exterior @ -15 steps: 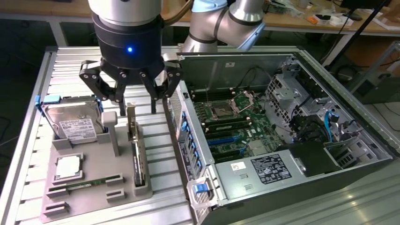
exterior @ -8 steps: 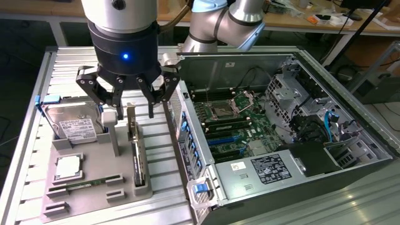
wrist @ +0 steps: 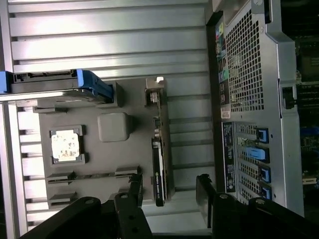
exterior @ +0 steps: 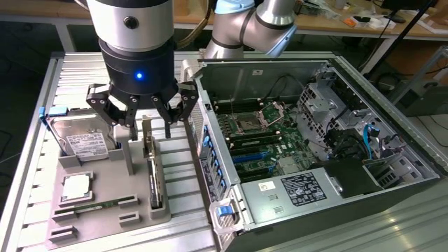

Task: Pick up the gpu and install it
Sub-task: 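Pick up the gpu and move the gpu toward the slot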

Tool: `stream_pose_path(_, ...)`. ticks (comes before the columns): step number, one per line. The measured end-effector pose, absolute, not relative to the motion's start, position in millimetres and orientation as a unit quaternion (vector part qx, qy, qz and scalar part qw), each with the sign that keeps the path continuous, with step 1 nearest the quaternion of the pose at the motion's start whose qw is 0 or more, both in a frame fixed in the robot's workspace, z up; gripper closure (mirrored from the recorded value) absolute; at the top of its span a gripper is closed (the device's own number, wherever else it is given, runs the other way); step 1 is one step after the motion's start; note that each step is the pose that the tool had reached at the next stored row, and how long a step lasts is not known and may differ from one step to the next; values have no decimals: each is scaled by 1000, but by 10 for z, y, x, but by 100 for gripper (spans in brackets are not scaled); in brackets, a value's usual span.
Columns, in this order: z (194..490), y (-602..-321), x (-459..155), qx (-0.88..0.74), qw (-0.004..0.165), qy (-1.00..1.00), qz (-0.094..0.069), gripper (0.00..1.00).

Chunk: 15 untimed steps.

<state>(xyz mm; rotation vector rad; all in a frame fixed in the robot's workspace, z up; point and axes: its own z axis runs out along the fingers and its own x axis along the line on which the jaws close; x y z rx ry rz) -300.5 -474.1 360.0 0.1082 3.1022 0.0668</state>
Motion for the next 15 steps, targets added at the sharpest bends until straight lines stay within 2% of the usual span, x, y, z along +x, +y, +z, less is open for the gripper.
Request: stream_pose_path(15,3318,-4768,-3032,35,18,999,22,44)
